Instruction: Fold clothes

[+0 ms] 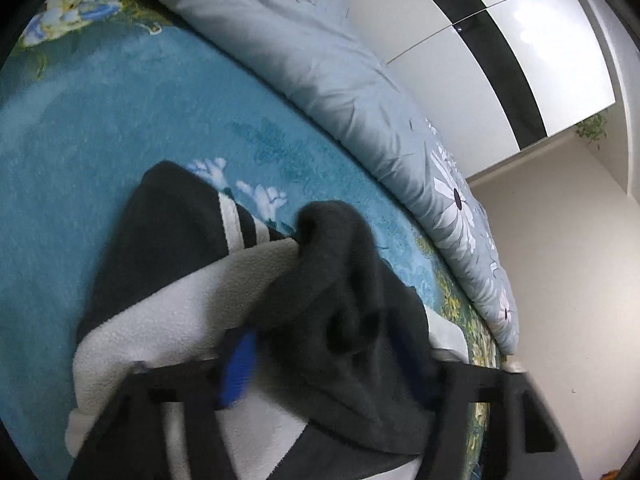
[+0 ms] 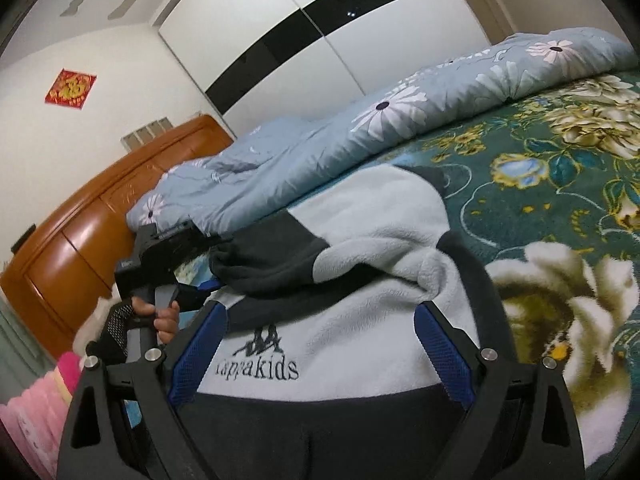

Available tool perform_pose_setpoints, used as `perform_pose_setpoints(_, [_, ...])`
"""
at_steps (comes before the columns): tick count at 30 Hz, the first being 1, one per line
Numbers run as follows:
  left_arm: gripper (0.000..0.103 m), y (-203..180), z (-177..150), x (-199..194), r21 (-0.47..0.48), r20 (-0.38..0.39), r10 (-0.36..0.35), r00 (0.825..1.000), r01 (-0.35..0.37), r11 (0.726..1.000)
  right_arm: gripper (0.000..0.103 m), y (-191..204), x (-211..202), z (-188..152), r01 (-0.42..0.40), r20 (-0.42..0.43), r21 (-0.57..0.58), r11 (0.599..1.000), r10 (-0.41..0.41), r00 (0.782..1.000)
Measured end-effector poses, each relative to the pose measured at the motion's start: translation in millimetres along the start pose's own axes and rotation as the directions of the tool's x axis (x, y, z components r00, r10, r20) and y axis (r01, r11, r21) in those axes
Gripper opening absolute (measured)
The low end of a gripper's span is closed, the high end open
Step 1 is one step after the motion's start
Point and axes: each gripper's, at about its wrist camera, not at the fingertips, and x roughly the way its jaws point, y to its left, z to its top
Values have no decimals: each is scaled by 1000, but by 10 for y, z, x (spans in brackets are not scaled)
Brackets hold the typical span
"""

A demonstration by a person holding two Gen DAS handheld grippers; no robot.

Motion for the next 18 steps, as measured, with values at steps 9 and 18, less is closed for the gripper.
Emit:
perform_pose_setpoints(9, [19,-69,-40,-475,11,78,-88,993,87,996,95,-64,-44,17,6,13,30,1000,-7,1000])
perform_pose_setpoints(18, [19,474,-250,-669,-18,74,51,996,-50,999,95,-117,-6,14,18,-5,48,999,-18,1000])
